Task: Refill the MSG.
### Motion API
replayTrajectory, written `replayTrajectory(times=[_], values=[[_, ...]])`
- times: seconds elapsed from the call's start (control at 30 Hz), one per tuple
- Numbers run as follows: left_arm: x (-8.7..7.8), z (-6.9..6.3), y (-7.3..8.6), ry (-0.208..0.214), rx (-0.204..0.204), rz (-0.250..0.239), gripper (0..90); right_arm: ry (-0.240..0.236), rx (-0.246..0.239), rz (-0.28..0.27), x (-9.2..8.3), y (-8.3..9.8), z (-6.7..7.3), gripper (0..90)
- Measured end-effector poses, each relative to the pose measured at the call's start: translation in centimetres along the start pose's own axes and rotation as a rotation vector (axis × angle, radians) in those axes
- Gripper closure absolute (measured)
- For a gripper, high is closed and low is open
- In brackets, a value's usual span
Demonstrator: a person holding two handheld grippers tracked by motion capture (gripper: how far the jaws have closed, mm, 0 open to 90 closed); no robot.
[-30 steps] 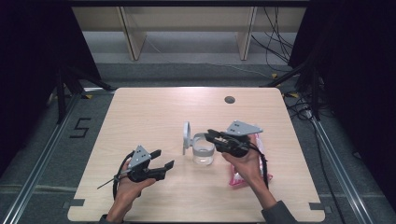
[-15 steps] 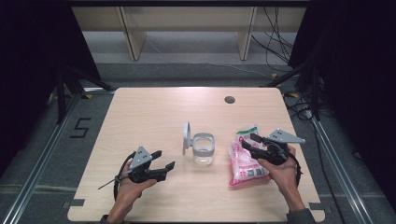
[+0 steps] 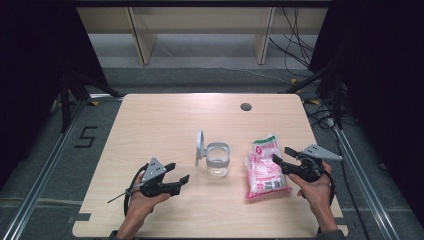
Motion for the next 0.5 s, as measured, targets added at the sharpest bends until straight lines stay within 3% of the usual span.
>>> replayTrajectory(times=[0.07,0.1,0.23,0.27,0.33,0.4,0.43,0.5], values=[[0.1,-0.1,0.0,0.004,0.004,-0.001,30.6,0.011,-0.022,0.01,0.3,0.1,-0.6,36.8],[0.1,-0.2,0.0,0.005,0.002,-0.001,30.6,0.004,0.022,0.014,0.2,0.3,-0.2,36.5],[0.4,-0.4,0.0,0.013,-0.004,-0.006,30.4,0.033,-0.001,0.01,0.1,0.2,-0.9,36.6],[0.5,-0.4,0.0,0.018,-0.001,-0.005,30.3,0.014,0.0,0.015,0.1,0.2,-0.9,36.5],[0.4,-0.4,0.2,0.013,0.005,0.007,30.3,0.021,0.021,0.033,0.1,0.4,-0.9,35.5],[0.5,-0.6,0.1,0.016,0.009,0.006,30.3,0.026,0.015,0.03,0.4,0.5,-1.1,34.8],[0.5,-0.7,0.2,0.015,0.011,0.011,30.2,0.047,-0.011,0.031,0.5,0.5,-1.7,34.5],[0.5,-0.8,0.2,0.021,0.009,0.009,30.2,0.036,0.0,0.058,0.5,0.7,-1.7,33.9]])
Point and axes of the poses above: each handheld gripper's, and its own axes: x roughly forward along the jaws, y roughly out of its underside, z roughly to its left, the point moved 10 cm from there along x, roughly forward along the jaws, and after that the axes turned 12 degrees about z, right-handed, at the moved point
